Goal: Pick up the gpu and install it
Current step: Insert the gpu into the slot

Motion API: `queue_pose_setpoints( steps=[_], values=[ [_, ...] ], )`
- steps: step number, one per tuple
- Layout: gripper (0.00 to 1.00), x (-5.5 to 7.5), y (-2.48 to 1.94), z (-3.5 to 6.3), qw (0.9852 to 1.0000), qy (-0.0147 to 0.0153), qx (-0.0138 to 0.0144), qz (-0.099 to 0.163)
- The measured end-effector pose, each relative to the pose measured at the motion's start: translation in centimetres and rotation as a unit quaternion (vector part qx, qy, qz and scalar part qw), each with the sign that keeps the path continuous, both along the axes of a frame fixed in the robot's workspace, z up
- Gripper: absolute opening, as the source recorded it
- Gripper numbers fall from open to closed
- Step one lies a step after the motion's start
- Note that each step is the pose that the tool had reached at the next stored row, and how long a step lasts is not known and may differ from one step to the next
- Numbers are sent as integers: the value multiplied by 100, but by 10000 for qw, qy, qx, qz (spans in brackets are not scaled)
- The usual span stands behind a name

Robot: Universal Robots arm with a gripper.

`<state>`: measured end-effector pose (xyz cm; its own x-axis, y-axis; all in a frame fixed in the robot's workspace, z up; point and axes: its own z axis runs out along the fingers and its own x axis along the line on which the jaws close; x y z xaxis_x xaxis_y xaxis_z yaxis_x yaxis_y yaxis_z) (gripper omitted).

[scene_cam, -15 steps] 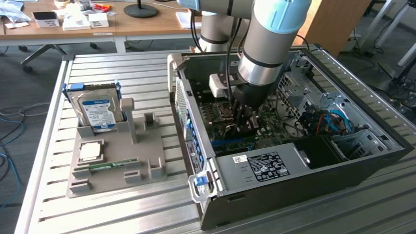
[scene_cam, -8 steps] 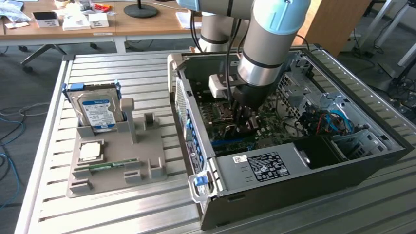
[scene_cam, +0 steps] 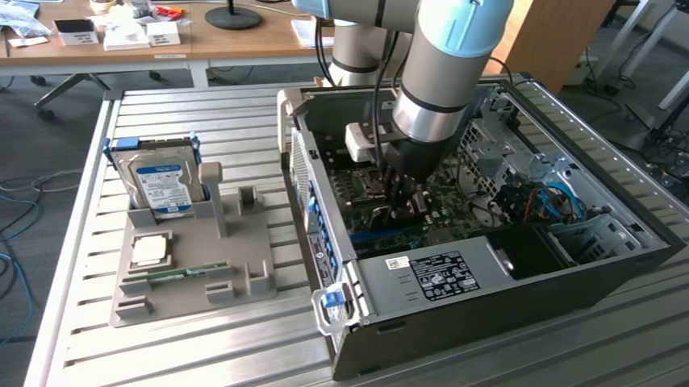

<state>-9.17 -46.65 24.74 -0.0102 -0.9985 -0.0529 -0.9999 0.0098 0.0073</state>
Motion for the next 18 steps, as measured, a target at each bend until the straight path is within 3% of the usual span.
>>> queue_pose_setpoints(
  steps=[18],
  values=[
    [27,-5,-1,-38,10000,-2,-1,1]
  ],
)
